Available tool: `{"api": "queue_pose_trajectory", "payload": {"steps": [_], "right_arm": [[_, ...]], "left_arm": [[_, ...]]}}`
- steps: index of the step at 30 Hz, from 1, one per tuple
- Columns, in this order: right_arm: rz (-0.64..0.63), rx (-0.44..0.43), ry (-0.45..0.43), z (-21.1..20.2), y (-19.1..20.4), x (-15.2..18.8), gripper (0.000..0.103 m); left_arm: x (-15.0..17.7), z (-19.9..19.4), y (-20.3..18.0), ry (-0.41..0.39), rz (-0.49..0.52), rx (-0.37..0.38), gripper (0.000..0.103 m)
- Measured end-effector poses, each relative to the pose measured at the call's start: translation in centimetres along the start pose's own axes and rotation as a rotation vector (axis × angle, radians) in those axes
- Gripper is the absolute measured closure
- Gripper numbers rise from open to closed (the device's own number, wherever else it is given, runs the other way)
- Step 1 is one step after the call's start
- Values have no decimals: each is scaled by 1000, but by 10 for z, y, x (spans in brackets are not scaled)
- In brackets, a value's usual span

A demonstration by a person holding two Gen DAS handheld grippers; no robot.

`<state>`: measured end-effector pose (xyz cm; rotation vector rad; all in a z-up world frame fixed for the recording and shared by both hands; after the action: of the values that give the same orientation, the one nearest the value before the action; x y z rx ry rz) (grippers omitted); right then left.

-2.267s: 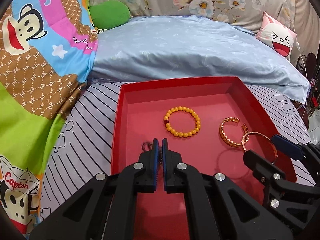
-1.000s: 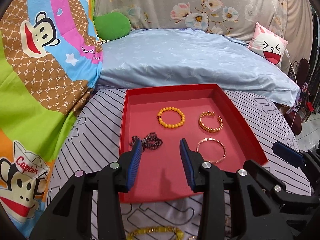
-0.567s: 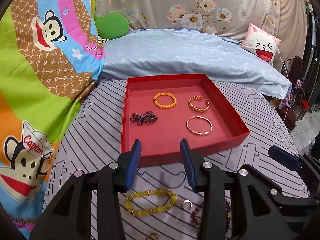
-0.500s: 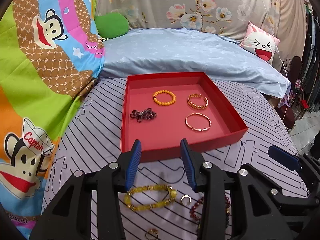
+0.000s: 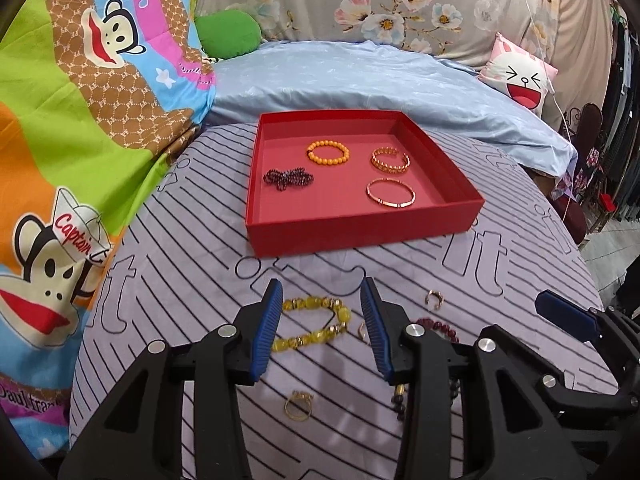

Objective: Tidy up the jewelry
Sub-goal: 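Move both tools back toward the remaining jewelry, then grasp the gold ring with the left tool while the right tool grasps the red bead bracelet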

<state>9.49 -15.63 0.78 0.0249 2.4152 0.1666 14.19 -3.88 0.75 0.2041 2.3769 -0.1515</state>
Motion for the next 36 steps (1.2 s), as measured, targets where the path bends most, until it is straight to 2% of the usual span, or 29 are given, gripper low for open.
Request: {"api": "queue_pose_trajectory", "payload": {"steps": [9, 14, 24, 36], "right_arm": [[-11, 15, 56, 5, 2, 42, 38], [6, 12, 91, 12, -1, 60, 38], [5, 22, 110, 20, -1, 67, 38], [15, 17, 115, 23, 1, 66, 38]], "left_arm": [[42, -5, 9, 44, -25, 14, 60], [61, -9, 17, 44, -28, 11, 50], [87, -2, 32, 86, -48, 13, 47], [89, 16, 32, 100, -61, 8, 48]]}}
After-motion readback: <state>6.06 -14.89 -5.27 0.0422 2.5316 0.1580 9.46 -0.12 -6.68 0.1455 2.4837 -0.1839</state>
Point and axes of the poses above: each gripper's, at about its wrist camera, not at the fingertips, and z roughly the way its jaws point, y to its left, x to its underside, the point moved 8 cm from there along z, roughly the way its jaws point, and after that the axes turned 1 degree about x, right-handed, at the moved point
